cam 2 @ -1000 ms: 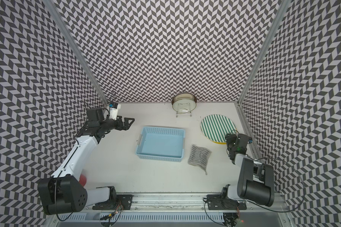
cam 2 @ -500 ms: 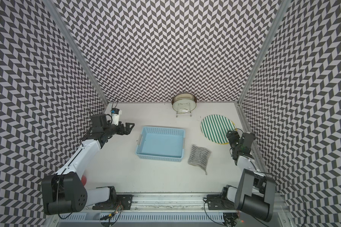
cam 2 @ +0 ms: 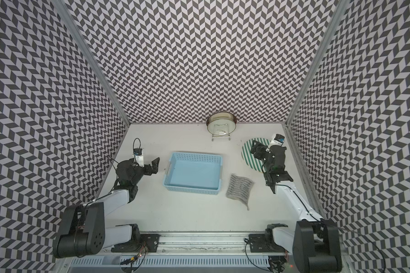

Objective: Wipe the wet plate dry
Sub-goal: Reset both arms

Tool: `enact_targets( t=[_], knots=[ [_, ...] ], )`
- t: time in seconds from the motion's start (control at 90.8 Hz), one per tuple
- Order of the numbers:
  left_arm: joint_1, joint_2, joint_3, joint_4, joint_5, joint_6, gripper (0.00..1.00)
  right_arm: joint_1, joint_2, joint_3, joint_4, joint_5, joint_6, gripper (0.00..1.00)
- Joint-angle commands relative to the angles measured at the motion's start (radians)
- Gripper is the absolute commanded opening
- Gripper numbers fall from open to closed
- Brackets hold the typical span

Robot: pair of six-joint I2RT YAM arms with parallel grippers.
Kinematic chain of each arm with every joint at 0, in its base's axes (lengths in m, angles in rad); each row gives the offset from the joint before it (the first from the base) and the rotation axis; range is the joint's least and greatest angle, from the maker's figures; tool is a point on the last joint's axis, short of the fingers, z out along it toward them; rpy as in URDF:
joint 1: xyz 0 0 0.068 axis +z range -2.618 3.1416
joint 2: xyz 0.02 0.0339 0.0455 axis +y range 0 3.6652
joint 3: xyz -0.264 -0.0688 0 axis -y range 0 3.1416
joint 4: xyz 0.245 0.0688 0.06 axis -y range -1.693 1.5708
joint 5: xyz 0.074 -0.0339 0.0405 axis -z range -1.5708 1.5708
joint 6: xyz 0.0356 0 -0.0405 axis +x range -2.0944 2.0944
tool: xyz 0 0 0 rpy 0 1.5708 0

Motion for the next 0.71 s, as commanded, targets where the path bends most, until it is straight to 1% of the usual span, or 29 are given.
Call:
enact_targets(
  t=[0.0,0.033,0.055,0.077,0.099,0.132,0.165,0.209,0.275,0.331,0.353,0.397,0.419,0.452,0.507,0.573,0.694],
  knots=[
    [0.006,0.052,-0.082,0.326,-0.064,-0.027,1.00,0.016,-0.018,-0.047,0.130,0.122,-0.072,0.84],
    [0.006,0.052,-0.098,0.382,-0.069,-0.042,1.00,0.023,-0.025,-0.065,0.161,0.135,-0.086,0.85],
    [0.007,0.047,-0.093,0.366,-0.069,-0.052,1.00,0.029,-0.028,-0.081,0.184,0.157,-0.098,0.90],
    [0.007,0.048,-0.091,0.363,-0.065,-0.058,1.00,0.032,-0.030,-0.095,0.209,0.174,-0.111,0.97],
    [0.006,0.053,-0.098,0.388,-0.061,-0.069,1.00,0.038,-0.031,-0.110,0.232,0.195,-0.127,1.00],
    [0.006,0.063,-0.118,0.437,-0.054,-0.087,1.00,0.044,-0.029,-0.130,0.265,0.231,-0.146,1.00],
    [0.004,0.081,-0.148,0.525,-0.046,-0.096,1.00,0.054,-0.025,-0.151,0.299,0.268,-0.176,1.00],
    [-0.003,0.122,-0.173,0.616,-0.041,-0.085,1.00,0.062,-0.013,-0.178,0.348,0.279,-0.236,1.00],
    [-0.019,0.198,-0.178,0.679,-0.099,-0.084,1.00,0.075,0.021,-0.208,0.434,0.263,-0.333,1.00],
    [-0.020,0.249,-0.169,0.732,-0.153,-0.113,1.00,0.081,0.058,-0.222,0.481,0.265,-0.361,1.00],
    [-0.020,0.251,-0.158,0.719,-0.155,-0.117,1.00,0.081,0.077,-0.229,0.496,0.266,-0.371,1.00],
    [-0.028,0.223,-0.125,0.601,-0.162,-0.109,1.00,0.080,0.105,-0.248,0.547,0.277,-0.386,1.00],
    [-0.038,0.220,-0.113,0.576,-0.182,-0.101,1.00,0.082,0.115,-0.260,0.576,0.284,-0.393,1.00],
    [-0.049,0.233,-0.111,0.592,-0.196,-0.092,1.00,0.082,0.128,-0.275,0.620,0.299,-0.404,1.00],
    [-0.052,0.229,-0.111,0.597,-0.197,-0.089,1.00,0.085,0.138,-0.281,0.629,0.317,-0.435,1.00],
    [-0.052,0.230,-0.111,0.588,-0.198,-0.090,1.00,0.082,0.154,-0.317,0.719,0.329,-0.470,1.00],
    [-0.056,0.230,-0.104,0.576,-0.201,-0.087,1.00,0.075,0.211,-0.354,0.803,0.337,-0.466,1.00]
  ],
)
